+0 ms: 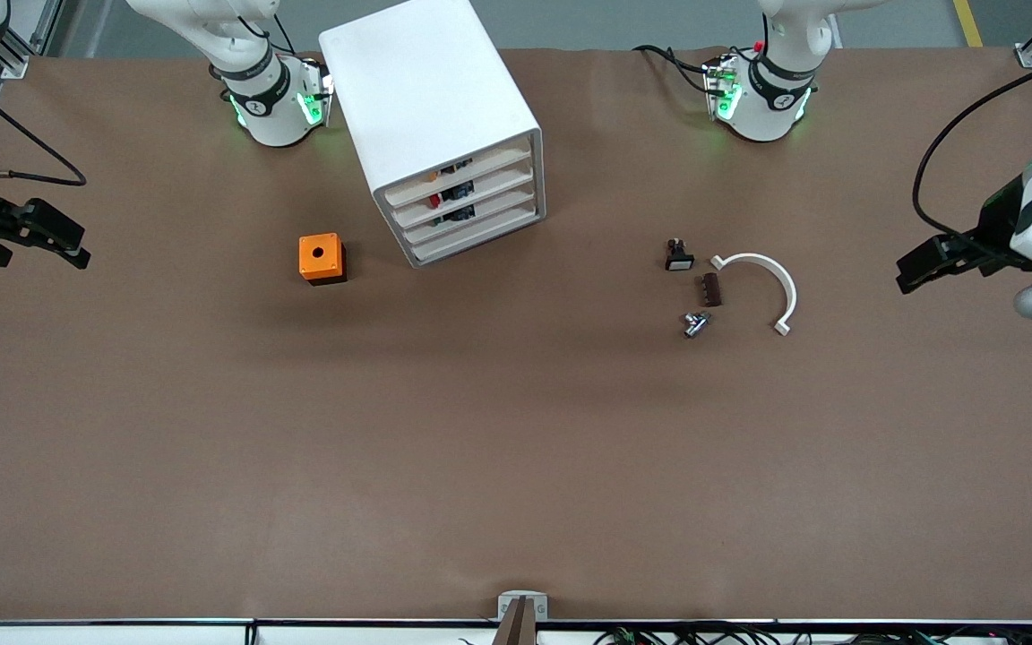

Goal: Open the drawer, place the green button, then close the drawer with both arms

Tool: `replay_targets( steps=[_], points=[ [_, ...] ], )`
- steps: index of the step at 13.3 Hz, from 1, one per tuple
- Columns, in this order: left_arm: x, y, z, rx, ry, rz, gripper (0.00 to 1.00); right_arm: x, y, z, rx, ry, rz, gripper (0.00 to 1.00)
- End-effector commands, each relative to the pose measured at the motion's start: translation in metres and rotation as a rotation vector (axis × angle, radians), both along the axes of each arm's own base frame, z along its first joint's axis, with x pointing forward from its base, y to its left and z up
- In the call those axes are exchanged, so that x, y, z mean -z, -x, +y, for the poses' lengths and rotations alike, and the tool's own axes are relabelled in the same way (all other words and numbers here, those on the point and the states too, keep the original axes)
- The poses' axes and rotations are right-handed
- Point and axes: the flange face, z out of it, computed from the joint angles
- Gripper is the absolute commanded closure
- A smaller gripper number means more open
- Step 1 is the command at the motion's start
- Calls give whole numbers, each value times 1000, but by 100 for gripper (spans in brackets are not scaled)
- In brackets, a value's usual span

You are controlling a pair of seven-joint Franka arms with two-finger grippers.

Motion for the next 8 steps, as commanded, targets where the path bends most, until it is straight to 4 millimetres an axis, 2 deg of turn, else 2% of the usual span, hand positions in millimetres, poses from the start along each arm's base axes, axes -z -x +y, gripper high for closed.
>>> replay_targets(
  steps=[1,5,8],
  points=[
    [-23,18,16,81,-19,-15,0,-4,9,-6,1,-19,-9,0],
    [-37,37,29,106,9,9,0,-4,9,-6,1,-19,-9,0],
    [-40,55,23,120,26,35,0,-5,10,-7,4,-20,-10,0]
  ],
)
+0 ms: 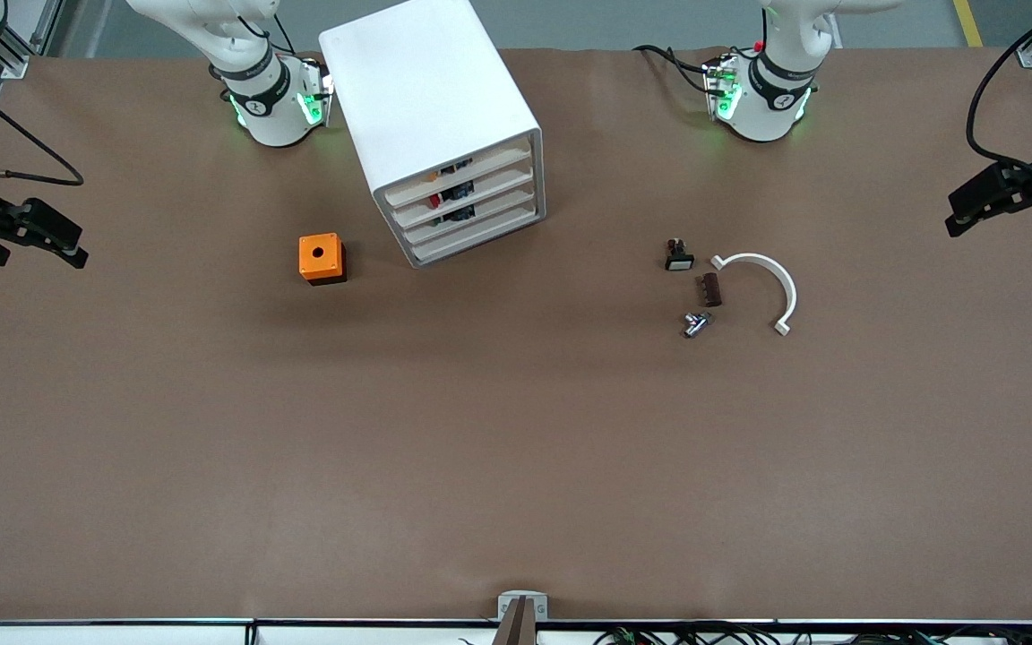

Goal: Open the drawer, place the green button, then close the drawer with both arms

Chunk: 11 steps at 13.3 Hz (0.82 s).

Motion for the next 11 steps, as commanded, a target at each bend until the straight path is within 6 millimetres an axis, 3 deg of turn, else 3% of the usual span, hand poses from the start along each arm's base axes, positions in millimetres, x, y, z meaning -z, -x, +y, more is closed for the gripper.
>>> replay_targets(
  steps=[1,5,9,11],
  points=[
    [-4,24,-2,18,28,15,0,-5,9,-4,-4,-18,-10,0],
    [-10,47,-13,22,63,20,0,-5,9,-6,0,-20,-11,0],
    [-9,32,-11,19,65,15,0,-5,9,-7,3,-20,-11,0],
    [-8,33,-13,25,53,25,0,-4,8,-7,3,-20,-11,0]
  ],
)
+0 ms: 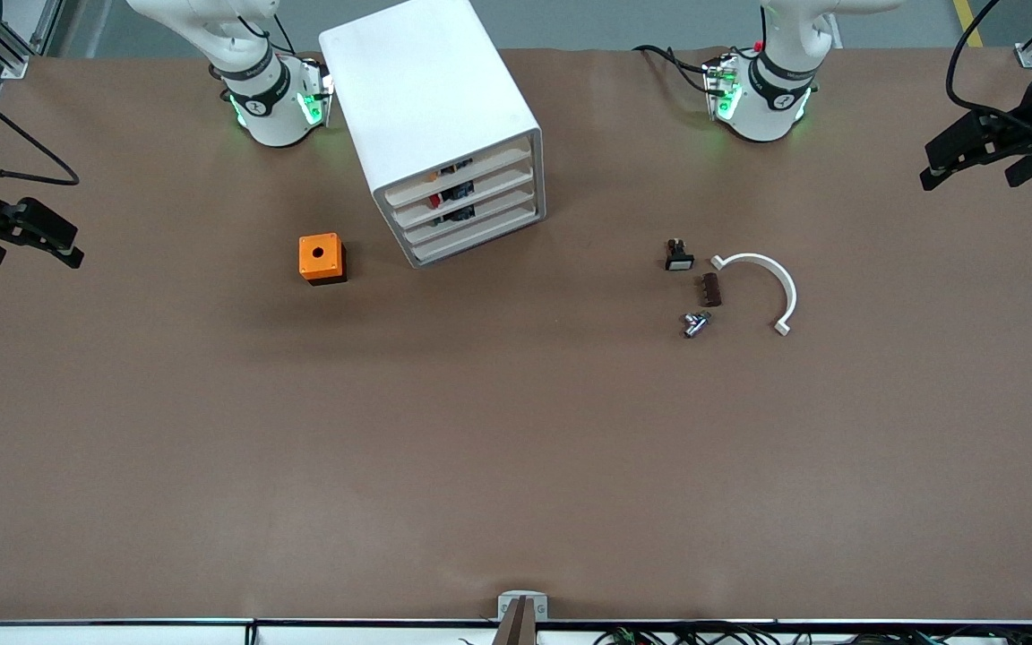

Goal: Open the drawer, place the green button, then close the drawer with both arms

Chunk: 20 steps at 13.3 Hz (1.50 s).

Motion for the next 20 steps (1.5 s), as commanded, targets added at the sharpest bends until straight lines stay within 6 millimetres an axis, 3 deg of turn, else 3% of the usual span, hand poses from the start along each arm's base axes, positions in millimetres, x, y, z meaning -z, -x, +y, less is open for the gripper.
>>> replay_targets(
  steps=[1,7,14,17,20],
  points=[
    [-1,1,1,2,-1,26,0,-3,8,-7,4,-20,-12,0],
    [-3,4,1,-2,0,29,0,-3,7,-29,52,-79,-18,0],
    [-1,5,-4,4,8,35,0,-1,6,-29,50,-78,-10,0],
    [9,8,-22,39,-6,55,0,-2,6,-29,50,-77,-11,0],
    [21,21,-21,39,-30,20,0,-2,6,-29,50,-79,-12,0]
  ],
)
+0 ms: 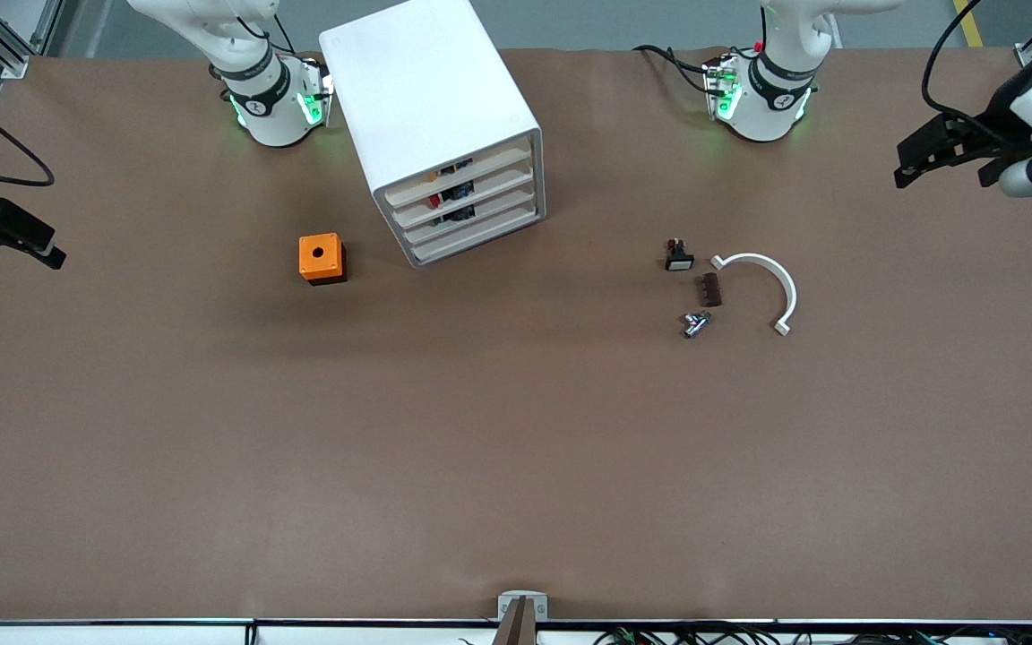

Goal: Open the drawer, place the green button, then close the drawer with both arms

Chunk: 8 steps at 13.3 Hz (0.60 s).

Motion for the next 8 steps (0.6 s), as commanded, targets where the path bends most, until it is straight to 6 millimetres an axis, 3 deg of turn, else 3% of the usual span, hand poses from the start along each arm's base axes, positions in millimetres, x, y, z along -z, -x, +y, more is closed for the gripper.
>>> replay_targets(
  steps=[1,8],
  points=[
    [7,18,3,-5,-19,-39,0,-2,5,-2,-10,-15,-6,0],
    [-3,4,10,-16,-26,-60,0,-3,5,-2,-8,-15,-8,0]
  ],
)
